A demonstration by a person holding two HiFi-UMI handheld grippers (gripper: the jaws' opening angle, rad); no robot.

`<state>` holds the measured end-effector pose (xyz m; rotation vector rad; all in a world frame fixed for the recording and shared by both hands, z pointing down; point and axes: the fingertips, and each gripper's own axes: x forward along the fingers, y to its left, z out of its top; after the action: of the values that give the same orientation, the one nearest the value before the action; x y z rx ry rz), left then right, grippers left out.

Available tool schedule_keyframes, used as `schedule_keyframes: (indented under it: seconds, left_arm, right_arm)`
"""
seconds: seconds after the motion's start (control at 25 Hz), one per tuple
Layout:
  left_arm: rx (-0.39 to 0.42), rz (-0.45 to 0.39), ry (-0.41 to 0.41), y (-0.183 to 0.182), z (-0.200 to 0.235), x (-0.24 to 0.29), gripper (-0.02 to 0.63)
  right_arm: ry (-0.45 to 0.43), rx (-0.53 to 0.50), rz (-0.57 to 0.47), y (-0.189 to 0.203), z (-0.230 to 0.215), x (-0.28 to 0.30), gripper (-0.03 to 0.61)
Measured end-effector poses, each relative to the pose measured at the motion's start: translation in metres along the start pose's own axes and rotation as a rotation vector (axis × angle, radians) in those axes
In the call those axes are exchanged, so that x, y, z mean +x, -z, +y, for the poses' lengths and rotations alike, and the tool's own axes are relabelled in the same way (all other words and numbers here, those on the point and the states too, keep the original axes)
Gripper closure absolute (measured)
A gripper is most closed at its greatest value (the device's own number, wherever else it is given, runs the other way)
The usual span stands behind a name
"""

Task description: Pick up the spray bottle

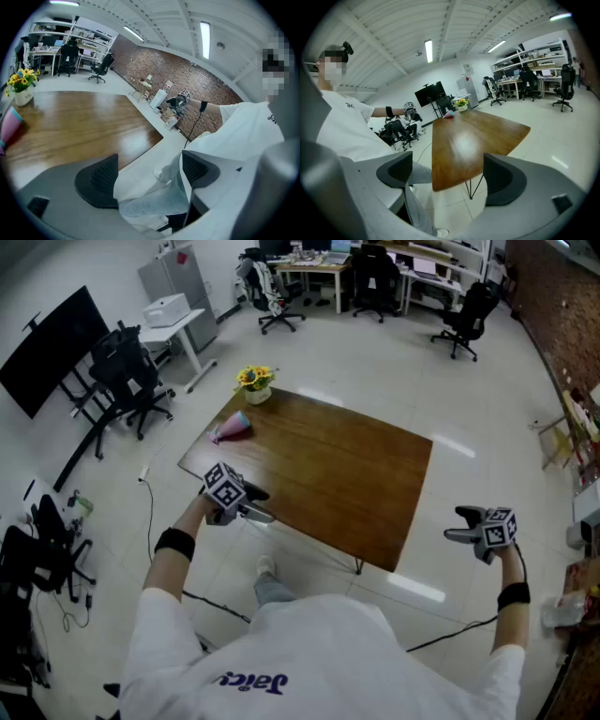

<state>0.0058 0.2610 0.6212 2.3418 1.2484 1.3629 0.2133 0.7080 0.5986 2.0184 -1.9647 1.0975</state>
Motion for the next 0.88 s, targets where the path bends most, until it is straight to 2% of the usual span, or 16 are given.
schedule_keyframes:
  seconds: [0.16,0.28,0.36,0.48,0.56,0.72,0.88]
  left_arm:
    - [0.03,-0.031,0.041,-0.025,0.106,-0.097,0.187]
    - [-0.004,-0.022,0.07,-0.019,0.178,-0.149,0.187]
    - [-0.024,-0.045,0.057,-0.025,0.214,-0.172,0.187]
    - [-0.01,-0.12,-0.016,-0.044,0.258,-0.196,0.187]
    - [-0.008,-0.149,-0.04,-0.054,0.276,-0.208,0.187]
    - [-0.024,-0.132,-0.018,-0.058,0.285,-0.211,0.187]
    - [-0.052,-0.133,-0.039,-0.053,0.292,-0.206,0.187]
  right_arm:
    - [0.05,0.074,-0.065,-0.087,-0.012,0.104,0.092]
    - [0.048,0.092,-0.085,-0.16,-0.01,0.18,0.092]
    - [0.032,0.091,-0.103,-0.202,-0.005,0.216,0.092]
    - [0.0,0.073,-0.086,-0.245,0.003,0.256,0.092]
    - [-0.024,0.047,-0.052,-0.267,0.003,0.279,0.092]
    - [-0.075,0.001,-0.008,-0.293,-0.002,0.308,0.092]
    - [-0.119,-0.044,0.03,-0.312,-0.015,0.328,0.092]
